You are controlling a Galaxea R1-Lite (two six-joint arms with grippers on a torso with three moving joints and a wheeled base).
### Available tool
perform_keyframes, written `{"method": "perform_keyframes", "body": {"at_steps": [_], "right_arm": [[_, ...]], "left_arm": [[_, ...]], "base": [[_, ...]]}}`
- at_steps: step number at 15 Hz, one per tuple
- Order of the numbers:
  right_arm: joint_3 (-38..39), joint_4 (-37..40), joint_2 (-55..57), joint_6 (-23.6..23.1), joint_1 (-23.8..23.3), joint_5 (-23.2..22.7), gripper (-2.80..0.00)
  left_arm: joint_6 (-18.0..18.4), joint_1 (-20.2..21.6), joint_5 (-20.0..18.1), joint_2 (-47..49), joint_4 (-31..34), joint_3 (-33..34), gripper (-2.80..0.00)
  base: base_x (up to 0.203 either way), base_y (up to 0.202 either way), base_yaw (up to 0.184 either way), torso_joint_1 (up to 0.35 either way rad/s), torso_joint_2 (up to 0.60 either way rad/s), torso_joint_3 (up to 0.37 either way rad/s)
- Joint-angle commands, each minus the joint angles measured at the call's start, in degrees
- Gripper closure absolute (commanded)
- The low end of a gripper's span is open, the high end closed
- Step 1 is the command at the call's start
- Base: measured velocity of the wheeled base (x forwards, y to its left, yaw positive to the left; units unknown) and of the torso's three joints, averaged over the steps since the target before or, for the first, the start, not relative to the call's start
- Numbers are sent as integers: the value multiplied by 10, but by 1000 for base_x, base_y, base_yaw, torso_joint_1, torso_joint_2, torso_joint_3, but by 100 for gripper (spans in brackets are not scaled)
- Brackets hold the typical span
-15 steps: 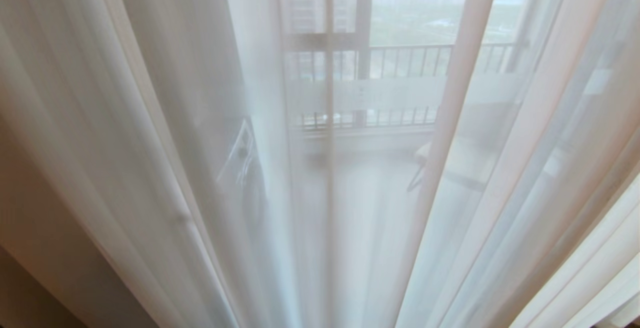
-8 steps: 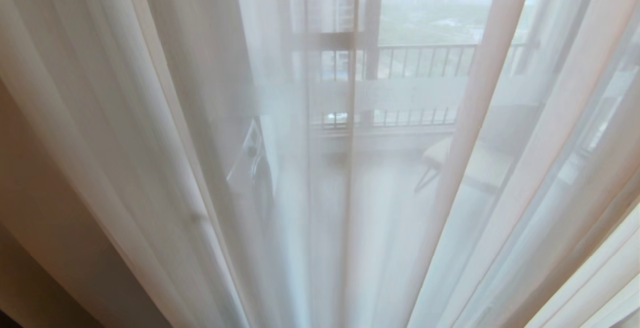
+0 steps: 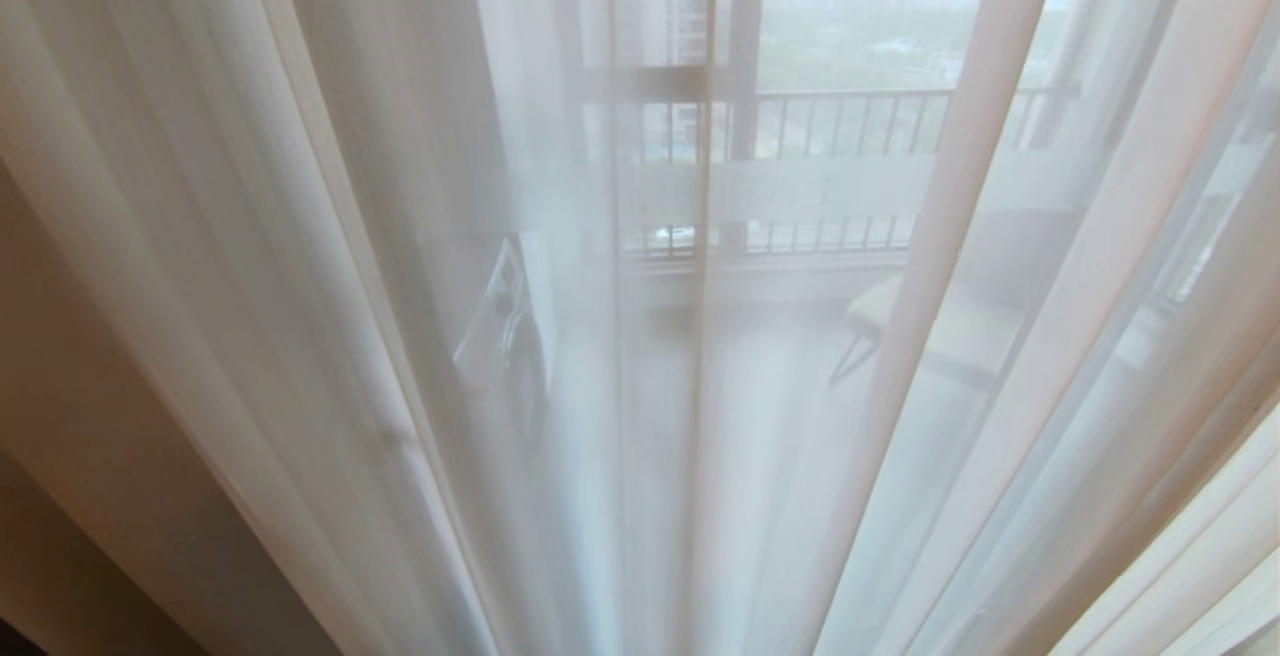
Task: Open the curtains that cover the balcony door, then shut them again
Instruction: Close the outer curtains on both sides
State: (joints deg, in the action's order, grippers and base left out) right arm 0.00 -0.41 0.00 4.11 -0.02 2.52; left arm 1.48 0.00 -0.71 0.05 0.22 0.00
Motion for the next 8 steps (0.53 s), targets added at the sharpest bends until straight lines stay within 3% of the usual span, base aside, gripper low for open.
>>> {"method": "perform_keyframes", "body": {"at_steps": [1, 6, 8], "right_arm": [[0, 0, 1, 0, 0, 0, 0], [0, 0, 0, 0, 0, 0, 0], [0, 0, 0, 0, 0, 0, 0]], "left_arm": [[0, 0, -2, 0, 0, 0, 0], [9, 0, 4, 0, 0, 0, 0], [-4, 0, 6, 0, -4, -1, 0]], "base": [[0, 0, 0, 0, 0, 0], [0, 0, 0, 0, 0, 0], [0, 0, 0, 0, 0, 0]]}}
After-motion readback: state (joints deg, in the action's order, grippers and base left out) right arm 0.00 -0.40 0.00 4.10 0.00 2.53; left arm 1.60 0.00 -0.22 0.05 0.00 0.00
